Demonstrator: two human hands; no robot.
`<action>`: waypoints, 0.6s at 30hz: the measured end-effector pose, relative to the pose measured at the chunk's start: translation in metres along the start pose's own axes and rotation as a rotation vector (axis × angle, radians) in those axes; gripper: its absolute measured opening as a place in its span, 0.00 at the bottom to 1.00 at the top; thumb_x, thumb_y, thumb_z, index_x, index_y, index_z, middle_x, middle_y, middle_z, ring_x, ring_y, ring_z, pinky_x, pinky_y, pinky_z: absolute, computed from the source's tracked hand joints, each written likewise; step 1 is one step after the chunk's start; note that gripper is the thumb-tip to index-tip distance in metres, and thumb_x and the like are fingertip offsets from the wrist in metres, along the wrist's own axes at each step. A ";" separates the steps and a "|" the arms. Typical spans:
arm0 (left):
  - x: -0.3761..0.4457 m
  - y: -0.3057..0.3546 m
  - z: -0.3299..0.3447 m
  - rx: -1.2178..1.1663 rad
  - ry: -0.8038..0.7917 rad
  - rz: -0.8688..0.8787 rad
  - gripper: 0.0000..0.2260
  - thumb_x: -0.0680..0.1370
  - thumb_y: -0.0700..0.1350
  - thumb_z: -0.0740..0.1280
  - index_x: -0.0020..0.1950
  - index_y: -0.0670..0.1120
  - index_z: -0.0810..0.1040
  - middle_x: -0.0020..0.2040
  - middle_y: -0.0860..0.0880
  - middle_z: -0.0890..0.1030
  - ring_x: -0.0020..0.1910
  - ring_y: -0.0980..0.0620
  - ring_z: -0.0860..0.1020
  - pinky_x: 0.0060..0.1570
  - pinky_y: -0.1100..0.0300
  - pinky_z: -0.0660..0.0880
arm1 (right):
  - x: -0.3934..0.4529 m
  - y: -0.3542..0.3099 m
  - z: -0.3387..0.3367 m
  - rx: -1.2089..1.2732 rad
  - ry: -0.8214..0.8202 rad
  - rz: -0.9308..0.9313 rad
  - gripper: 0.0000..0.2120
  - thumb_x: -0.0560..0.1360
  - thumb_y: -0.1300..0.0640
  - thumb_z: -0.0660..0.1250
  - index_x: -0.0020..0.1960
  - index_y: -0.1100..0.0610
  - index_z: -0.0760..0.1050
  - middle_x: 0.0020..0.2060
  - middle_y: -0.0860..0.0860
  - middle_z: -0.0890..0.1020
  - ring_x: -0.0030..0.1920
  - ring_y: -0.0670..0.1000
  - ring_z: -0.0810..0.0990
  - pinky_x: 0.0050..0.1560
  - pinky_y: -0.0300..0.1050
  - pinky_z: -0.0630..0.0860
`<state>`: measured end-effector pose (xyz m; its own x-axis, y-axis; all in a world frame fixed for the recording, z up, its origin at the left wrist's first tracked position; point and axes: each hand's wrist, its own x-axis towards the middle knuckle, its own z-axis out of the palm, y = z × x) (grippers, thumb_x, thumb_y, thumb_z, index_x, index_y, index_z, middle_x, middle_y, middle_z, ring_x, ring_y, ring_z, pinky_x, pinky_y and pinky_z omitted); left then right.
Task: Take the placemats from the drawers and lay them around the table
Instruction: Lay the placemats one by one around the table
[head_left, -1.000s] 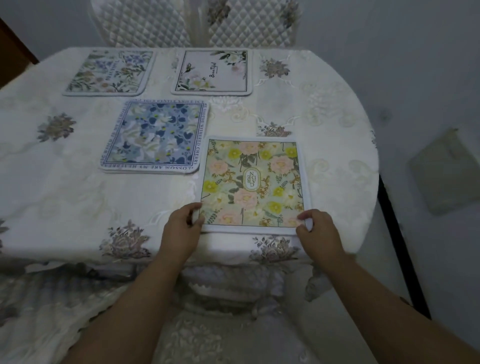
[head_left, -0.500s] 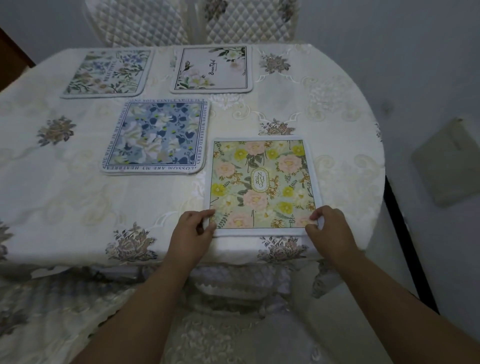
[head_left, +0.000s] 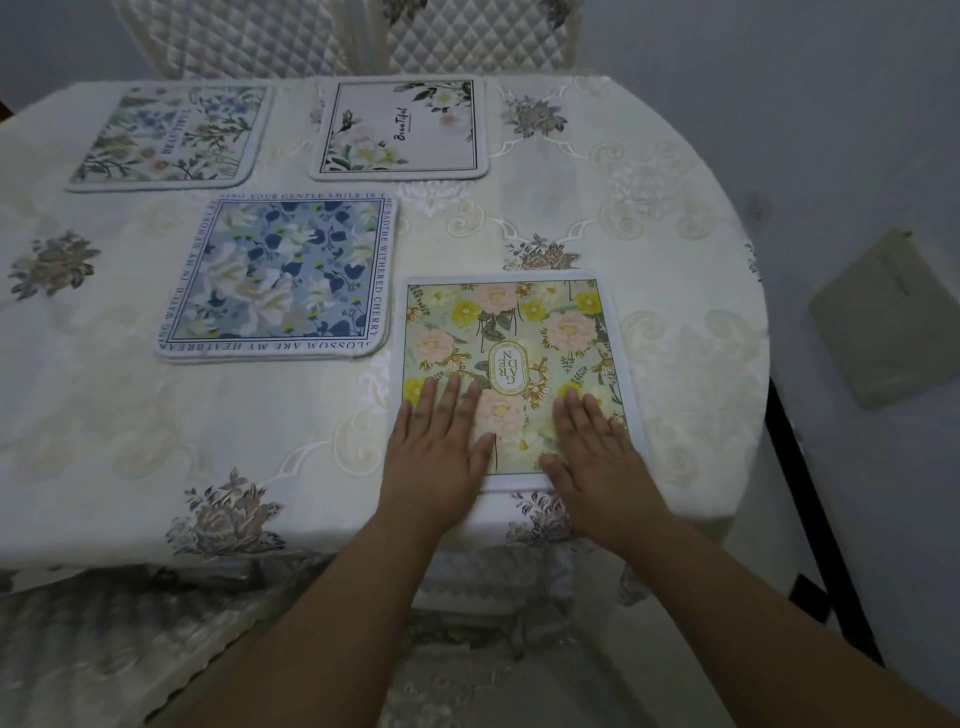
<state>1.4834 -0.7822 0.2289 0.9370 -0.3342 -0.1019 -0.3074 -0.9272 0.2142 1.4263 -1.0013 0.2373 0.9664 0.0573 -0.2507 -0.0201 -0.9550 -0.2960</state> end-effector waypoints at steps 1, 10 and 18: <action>0.001 -0.003 -0.001 0.011 -0.004 -0.005 0.31 0.83 0.64 0.42 0.83 0.55 0.41 0.83 0.54 0.40 0.81 0.52 0.35 0.80 0.49 0.40 | 0.000 0.006 0.000 -0.003 0.007 0.021 0.33 0.83 0.38 0.40 0.80 0.50 0.32 0.79 0.47 0.33 0.77 0.44 0.28 0.78 0.47 0.35; 0.072 0.001 -0.012 0.011 -0.008 -0.056 0.34 0.82 0.66 0.41 0.83 0.50 0.40 0.83 0.48 0.39 0.81 0.48 0.34 0.79 0.46 0.37 | 0.069 0.012 -0.015 -0.062 0.128 0.161 0.40 0.79 0.34 0.37 0.81 0.60 0.38 0.81 0.56 0.40 0.80 0.53 0.36 0.79 0.51 0.40; 0.156 0.002 -0.019 0.020 0.007 -0.041 0.31 0.81 0.67 0.41 0.82 0.60 0.44 0.84 0.54 0.44 0.81 0.50 0.38 0.78 0.43 0.37 | 0.175 0.026 -0.043 -0.098 0.191 0.052 0.38 0.80 0.33 0.42 0.82 0.55 0.42 0.81 0.52 0.45 0.80 0.50 0.41 0.79 0.51 0.42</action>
<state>1.6322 -0.8328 0.2313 0.9500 -0.2948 -0.1030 -0.2720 -0.9432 0.1906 1.6056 -1.0290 0.2256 0.9959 -0.0400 -0.0818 -0.0552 -0.9795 -0.1936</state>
